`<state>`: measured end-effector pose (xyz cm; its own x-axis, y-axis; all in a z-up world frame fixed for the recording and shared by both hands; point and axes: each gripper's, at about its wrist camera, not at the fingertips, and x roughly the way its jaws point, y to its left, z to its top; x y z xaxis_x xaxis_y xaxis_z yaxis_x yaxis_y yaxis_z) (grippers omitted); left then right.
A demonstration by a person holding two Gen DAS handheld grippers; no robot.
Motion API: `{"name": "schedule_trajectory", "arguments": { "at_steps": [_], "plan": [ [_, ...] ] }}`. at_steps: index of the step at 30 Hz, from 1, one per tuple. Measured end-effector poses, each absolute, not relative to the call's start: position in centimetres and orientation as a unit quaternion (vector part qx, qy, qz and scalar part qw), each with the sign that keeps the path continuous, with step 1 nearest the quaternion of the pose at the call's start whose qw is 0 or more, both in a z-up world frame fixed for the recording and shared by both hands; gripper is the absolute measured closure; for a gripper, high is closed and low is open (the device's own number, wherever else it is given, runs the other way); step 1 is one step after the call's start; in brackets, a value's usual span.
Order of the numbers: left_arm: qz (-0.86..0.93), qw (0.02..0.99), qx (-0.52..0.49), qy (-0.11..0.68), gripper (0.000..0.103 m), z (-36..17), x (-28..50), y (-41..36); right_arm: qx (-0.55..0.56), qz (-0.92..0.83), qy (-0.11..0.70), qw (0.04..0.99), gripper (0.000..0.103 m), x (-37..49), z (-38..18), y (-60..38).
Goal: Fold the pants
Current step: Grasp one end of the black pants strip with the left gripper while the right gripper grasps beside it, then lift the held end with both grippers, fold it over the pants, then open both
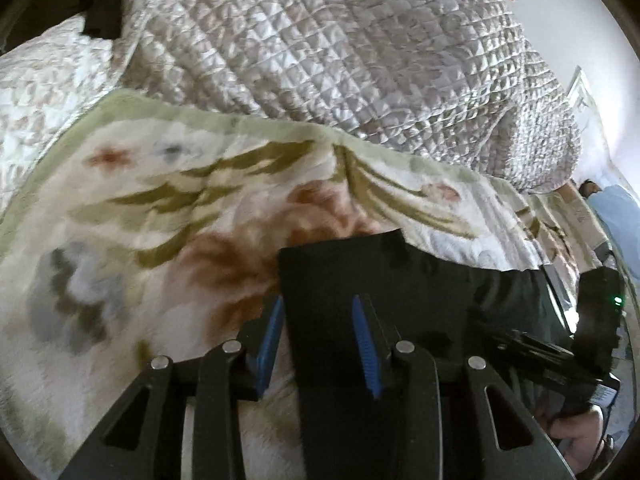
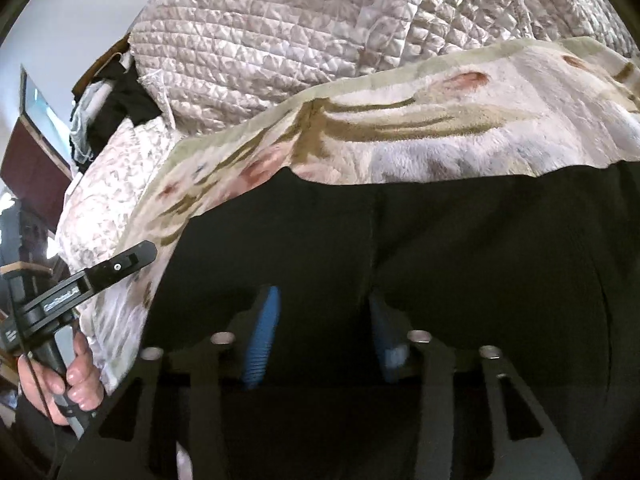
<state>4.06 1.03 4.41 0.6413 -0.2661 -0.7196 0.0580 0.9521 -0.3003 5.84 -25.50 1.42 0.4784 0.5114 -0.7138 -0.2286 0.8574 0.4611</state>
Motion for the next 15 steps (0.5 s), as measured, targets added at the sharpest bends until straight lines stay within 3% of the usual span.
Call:
{"name": "schedule_trajectory", "arguments": {
  "at_steps": [3,15],
  "plan": [
    [-0.101,0.896,-0.133,0.412,0.065,3.7,4.1,0.7,0.174,0.215,0.464,0.841,0.099,6.3,1.0,-26.3],
    [-0.101,0.902,-0.109,0.406,0.065,3.0,3.4,-0.1,0.180,0.192,0.440,0.859,0.100,5.4,1.6,-27.9]
  ]
}}
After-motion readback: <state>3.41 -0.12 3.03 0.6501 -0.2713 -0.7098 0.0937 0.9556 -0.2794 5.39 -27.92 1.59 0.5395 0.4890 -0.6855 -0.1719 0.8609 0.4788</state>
